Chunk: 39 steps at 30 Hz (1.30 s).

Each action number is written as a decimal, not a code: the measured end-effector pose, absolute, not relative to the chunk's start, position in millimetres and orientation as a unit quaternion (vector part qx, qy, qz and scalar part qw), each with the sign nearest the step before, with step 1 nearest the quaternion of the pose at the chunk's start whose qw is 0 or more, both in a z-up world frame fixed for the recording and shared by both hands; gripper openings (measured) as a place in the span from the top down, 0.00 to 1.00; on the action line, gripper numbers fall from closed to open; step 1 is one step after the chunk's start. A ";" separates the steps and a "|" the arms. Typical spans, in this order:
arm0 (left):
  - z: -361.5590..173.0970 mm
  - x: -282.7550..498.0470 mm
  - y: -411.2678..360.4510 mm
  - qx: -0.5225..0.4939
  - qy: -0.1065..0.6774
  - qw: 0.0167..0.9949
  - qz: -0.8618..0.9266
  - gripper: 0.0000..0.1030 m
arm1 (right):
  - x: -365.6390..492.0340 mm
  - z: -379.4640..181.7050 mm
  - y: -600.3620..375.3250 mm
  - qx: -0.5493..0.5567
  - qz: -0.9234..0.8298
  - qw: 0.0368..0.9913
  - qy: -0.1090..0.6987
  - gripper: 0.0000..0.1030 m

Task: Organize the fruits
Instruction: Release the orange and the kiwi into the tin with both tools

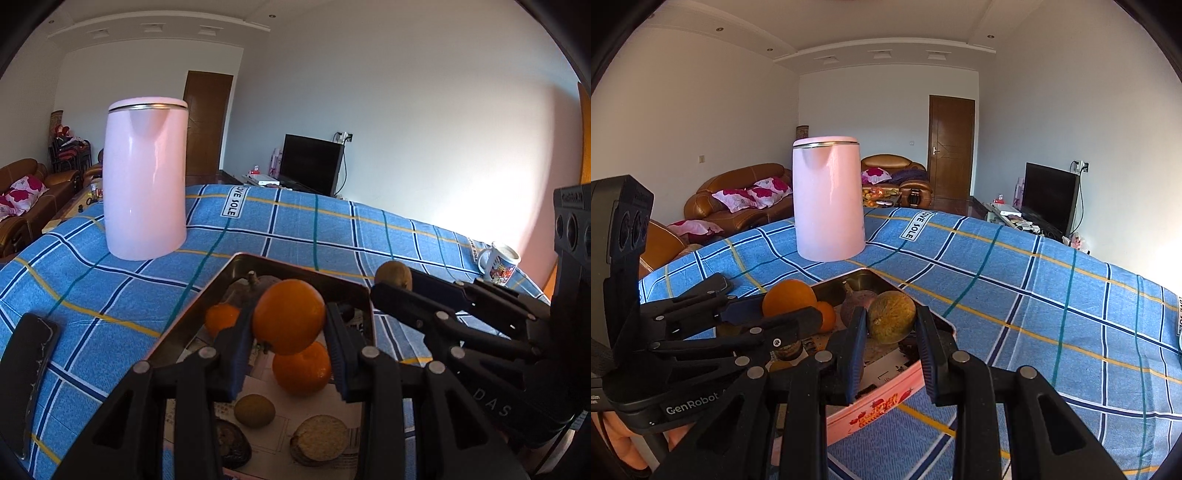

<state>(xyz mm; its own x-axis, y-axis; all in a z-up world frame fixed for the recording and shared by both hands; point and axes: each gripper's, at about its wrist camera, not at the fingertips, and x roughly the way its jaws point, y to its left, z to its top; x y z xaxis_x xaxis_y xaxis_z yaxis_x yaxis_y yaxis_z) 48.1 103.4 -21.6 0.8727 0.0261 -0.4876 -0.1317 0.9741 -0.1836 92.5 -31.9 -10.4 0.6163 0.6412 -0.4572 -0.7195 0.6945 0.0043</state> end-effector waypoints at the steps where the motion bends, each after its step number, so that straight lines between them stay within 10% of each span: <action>1: -22.7 48.6 105.1 -0.108 0.252 0.961 0.041 0.62 | 93.8 -12.6 -28.0 -0.094 0.380 0.893 0.222 0.72; 33: -36.0 58.3 116.2 -0.120 0.298 0.946 0.032 0.60 | 119.5 -45.8 2.9 -0.112 0.363 0.872 0.310 0.72; 39: -27.6 41.5 118.2 -0.122 0.277 0.952 0.038 0.39 | 114.8 -40.1 -8.0 -0.095 0.362 0.877 0.302 0.48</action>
<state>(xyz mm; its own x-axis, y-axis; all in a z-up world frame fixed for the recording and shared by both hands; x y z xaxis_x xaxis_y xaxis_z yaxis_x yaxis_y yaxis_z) 41.5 118.2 -27.6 0.8436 0.0051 -0.5370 -0.1403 0.9673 -0.2112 114.8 -8.0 -40.1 0.5555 0.5781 -0.5977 -0.6922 0.7198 0.0528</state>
